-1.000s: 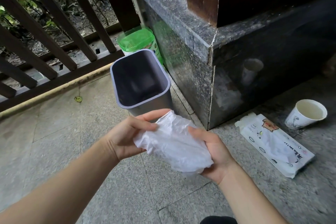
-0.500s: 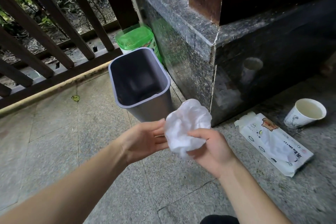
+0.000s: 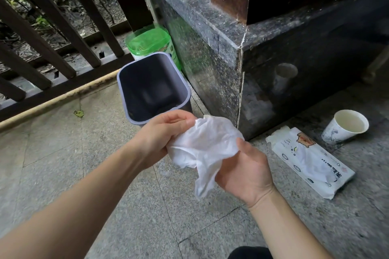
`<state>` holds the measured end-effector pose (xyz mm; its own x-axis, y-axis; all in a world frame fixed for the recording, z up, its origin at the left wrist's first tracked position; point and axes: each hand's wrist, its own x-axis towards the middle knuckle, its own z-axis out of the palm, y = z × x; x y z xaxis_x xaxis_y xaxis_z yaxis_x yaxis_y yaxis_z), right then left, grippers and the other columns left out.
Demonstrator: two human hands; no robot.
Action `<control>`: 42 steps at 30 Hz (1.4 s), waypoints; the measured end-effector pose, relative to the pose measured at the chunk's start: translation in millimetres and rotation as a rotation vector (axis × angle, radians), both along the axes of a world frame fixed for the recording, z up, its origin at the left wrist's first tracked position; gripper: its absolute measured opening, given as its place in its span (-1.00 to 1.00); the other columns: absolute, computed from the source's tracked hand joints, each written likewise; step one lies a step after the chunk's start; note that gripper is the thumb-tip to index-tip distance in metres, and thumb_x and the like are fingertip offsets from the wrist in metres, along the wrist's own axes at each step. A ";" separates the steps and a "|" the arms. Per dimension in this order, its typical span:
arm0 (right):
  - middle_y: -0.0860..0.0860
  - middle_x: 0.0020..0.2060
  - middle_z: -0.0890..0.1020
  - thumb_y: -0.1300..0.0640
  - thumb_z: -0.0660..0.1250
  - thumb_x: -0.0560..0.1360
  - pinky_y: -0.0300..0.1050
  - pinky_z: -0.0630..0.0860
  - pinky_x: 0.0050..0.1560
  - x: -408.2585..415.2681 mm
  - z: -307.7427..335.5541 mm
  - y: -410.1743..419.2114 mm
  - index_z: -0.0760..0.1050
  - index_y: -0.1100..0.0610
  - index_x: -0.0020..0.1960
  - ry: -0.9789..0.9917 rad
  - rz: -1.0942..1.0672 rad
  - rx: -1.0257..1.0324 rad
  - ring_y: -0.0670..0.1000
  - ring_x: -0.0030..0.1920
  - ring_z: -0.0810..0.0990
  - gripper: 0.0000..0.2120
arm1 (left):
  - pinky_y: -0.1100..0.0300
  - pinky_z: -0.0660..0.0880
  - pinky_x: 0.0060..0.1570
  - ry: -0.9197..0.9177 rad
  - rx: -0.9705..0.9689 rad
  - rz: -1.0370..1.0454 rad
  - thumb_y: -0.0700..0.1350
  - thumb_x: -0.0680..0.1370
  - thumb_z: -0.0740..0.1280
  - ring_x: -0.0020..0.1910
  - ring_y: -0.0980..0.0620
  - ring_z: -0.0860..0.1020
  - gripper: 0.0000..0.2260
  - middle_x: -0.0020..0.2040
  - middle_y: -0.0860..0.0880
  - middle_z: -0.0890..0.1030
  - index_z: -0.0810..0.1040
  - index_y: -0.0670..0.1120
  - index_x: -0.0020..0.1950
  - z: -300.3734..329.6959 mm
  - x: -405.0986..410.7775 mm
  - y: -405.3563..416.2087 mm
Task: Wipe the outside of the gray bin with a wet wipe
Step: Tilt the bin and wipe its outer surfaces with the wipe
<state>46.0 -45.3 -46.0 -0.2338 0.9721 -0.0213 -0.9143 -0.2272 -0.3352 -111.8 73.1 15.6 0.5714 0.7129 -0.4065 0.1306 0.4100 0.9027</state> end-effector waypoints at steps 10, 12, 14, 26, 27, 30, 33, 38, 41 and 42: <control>0.23 0.28 0.59 0.32 0.27 0.51 0.21 0.50 0.24 -0.9 -12.9 -8.6 0.59 0.14 0.29 -0.101 -0.037 -0.264 0.23 0.24 0.60 -0.62 | 0.09 0.54 -0.10 0.797 0.960 0.201 0.03 0.55 0.38 -0.11 -0.06 0.64 -0.82 -0.18 -0.04 0.70 0.69 -0.06 -0.04 -6.3 22.7 63.3; 0.24 0.24 0.62 0.34 0.29 0.46 0.13 0.60 0.03 1.5 -10.5 -12.9 0.52 0.19 0.35 -0.031 -0.051 -0.276 0.23 0.17 0.65 -0.55 | 0.03 0.56 -0.08 0.864 0.968 0.092 0.10 0.56 0.37 -0.09 -0.17 0.64 -0.67 -0.16 -0.18 0.72 0.66 -0.17 -0.12 -16.0 32.9 78.0; 0.24 0.24 0.61 0.31 0.30 0.47 0.11 0.61 -0.01 3.9 -9.3 -15.7 0.46 0.19 0.40 -0.019 -0.051 -0.292 0.23 0.15 0.66 -0.51 | 0.02 0.54 -0.15 0.927 0.891 0.034 0.23 0.56 0.32 -0.13 -0.22 0.63 -0.50 -0.21 -0.23 0.69 0.60 -0.23 -0.21 -23.7 42.5 92.2; 0.23 0.08 0.65 0.07 0.25 0.54 0.01 0.53 -0.16 17.9 -9.1 -22.9 0.49 0.21 0.37 -0.040 -0.111 -0.431 0.20 -0.03 0.64 -0.56 | 0.02 0.36 -0.12 1.159 0.933 -0.258 0.11 0.70 0.05 -0.13 -0.23 0.47 -0.54 -0.14 -0.20 0.51 0.34 -0.08 -0.32 -70.8 53.6 101.9; 0.23 0.08 0.65 0.07 0.24 0.55 -0.02 0.54 -0.23 16.7 -7.4 -23.8 0.49 0.21 0.36 -0.049 -0.107 -0.439 0.20 -0.06 0.64 -0.57 | 0.02 0.38 -0.12 1.148 0.931 -0.253 0.10 0.70 0.05 -0.13 -0.25 0.49 -0.54 -0.15 -0.20 0.52 0.35 -0.09 -0.32 -69.9 53.0 100.1; 0.24 0.18 0.63 0.12 0.21 0.58 0.04 0.56 -0.16 15.2 -3.4 -26.1 0.51 0.18 0.35 -0.062 -0.123 -0.456 0.24 0.08 0.61 -0.63 | 0.01 0.40 -0.19 1.080 0.919 -0.219 0.09 0.70 0.08 -0.16 -0.26 0.52 -0.53 -0.21 -0.21 0.55 0.36 -0.16 -0.31 -58.5 43.4 91.1; 0.24 0.28 0.58 0.16 0.20 0.59 0.16 0.50 0.11 17.0 -1.3 -26.7 0.47 0.15 0.39 -0.074 -0.137 -0.453 0.26 0.25 0.54 -0.62 | 0.03 0.33 -0.34 0.951 0.892 -0.091 0.13 0.69 0.13 -0.32 -0.17 0.46 -0.52 -0.38 -0.11 0.49 0.33 -0.17 -0.31 -39.3 14.8 66.2; 0.24 0.31 0.56 0.19 0.15 0.61 0.17 0.45 0.28 15.9 4.3 -31.7 0.43 0.19 0.43 -0.102 -0.157 -0.445 0.22 0.31 0.54 -0.60 | -0.18 0.54 0.15 0.668 0.602 0.039 0.23 0.66 0.14 0.01 -0.10 0.67 -0.48 -0.03 -0.11 0.73 0.62 -0.20 0.05 -23.0 -54.7 -0.8; 0.18 0.23 0.63 0.14 0.20 0.59 0.10 0.49 0.15 12.9 9.6 -46.1 0.54 0.13 0.35 -0.156 -0.154 -0.385 0.18 0.17 0.63 -0.64 | 0.04 0.54 0.10 0.528 0.424 0.024 0.22 0.67 0.15 0.05 0.10 0.69 -0.59 0.04 0.05 0.75 0.69 0.01 0.09 -20.2 -92.5 -44.9; 0.16 0.20 0.64 0.12 0.24 0.56 0.10 0.48 0.11 12.9 12.4 -51.0 0.57 0.09 0.31 -0.191 -0.159 -0.349 0.17 0.13 0.65 -0.65 | 0.15 0.54 0.05 0.503 0.389 0.015 0.24 0.66 0.16 0.04 0.16 0.69 -0.62 0.04 0.10 0.75 0.70 0.07 0.09 -20.4 -102.4 -57.0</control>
<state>58.8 -96.3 -33.6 -0.0419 0.9226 -0.3834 -0.8760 -0.2185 -0.4299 -214.2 16.0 -4.8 0.3666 0.8690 -0.3324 0.5745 0.0696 0.8155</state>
